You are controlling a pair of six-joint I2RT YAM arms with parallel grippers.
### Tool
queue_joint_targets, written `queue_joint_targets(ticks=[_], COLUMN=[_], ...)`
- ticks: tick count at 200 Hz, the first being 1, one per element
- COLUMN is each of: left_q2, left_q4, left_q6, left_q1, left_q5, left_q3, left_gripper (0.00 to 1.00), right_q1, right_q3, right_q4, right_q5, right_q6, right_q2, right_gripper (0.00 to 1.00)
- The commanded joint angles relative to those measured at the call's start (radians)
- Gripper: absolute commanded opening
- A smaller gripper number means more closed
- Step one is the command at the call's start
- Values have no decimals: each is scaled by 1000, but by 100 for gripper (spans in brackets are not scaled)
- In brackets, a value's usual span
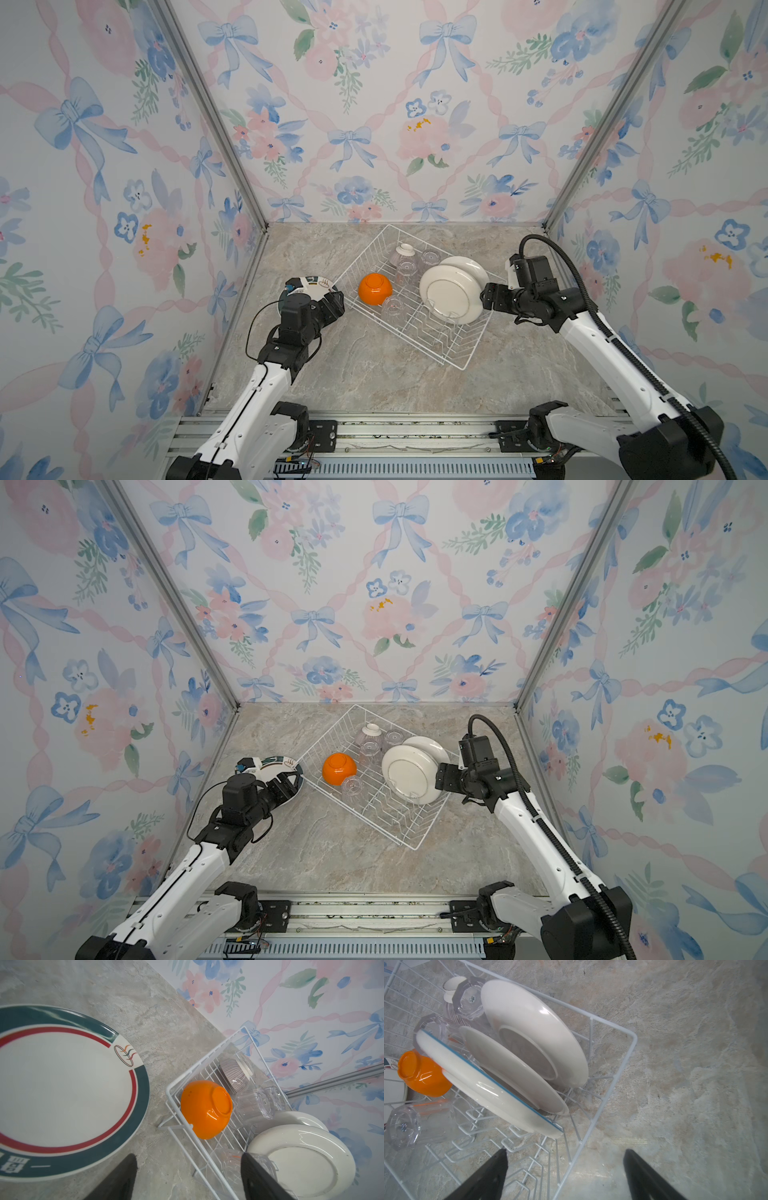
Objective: Unload the mixed dishes from the dish rack
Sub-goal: 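Open the left gripper and move it back toward the rack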
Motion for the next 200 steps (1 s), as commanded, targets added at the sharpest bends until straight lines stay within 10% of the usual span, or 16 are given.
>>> queue_joint_targets(ticks=[1, 144, 200], left_q2=[43, 564, 792], left_q4=[36, 128, 48], left_q6=[-28, 55, 197], left_q1=[-51, -149, -146], left_q5=[-44, -57, -94], left_q3=[22, 308, 569], left_gripper=[69, 5, 4], right_q1=[-5, -13, -24], right_q3=[-16, -62, -83], right_q4=[21, -17, -52], right_q5=[-42, 1, 6], right_q6=[22, -3, -15], right_q2=[-17, -100, -144], right_gripper=[89, 90, 91])
